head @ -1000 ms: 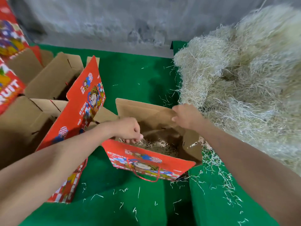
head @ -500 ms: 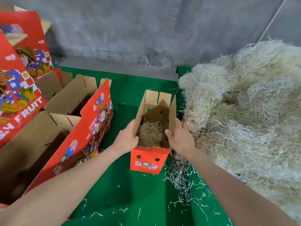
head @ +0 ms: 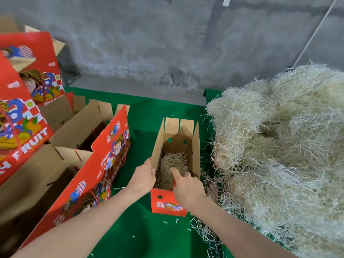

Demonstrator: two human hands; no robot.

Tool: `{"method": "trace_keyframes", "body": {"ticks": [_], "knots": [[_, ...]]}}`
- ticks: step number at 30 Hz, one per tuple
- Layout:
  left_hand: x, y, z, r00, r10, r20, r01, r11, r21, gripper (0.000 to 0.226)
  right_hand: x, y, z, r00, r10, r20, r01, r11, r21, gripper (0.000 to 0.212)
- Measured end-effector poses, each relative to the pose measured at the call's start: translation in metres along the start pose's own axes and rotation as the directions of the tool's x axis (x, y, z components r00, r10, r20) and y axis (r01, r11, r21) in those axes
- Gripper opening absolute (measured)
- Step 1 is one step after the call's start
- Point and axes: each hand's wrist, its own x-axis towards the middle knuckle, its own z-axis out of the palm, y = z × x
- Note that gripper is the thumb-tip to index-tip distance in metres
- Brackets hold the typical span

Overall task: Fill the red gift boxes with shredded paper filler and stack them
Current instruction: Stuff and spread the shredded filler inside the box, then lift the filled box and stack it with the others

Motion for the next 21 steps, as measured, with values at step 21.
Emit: {"method": "trace_keyframes", "body": {"ticks": [21], "knots": [[0.174, -0.051, -0.089, 0.942, -0.105, -0.320, 0.210, 0.926, 0.313, 0.056, 0.240, 0.077, -0.038, 0.957, 0.234, -0.170, -0.225, 0.972, 0.071, 0.025]]}}
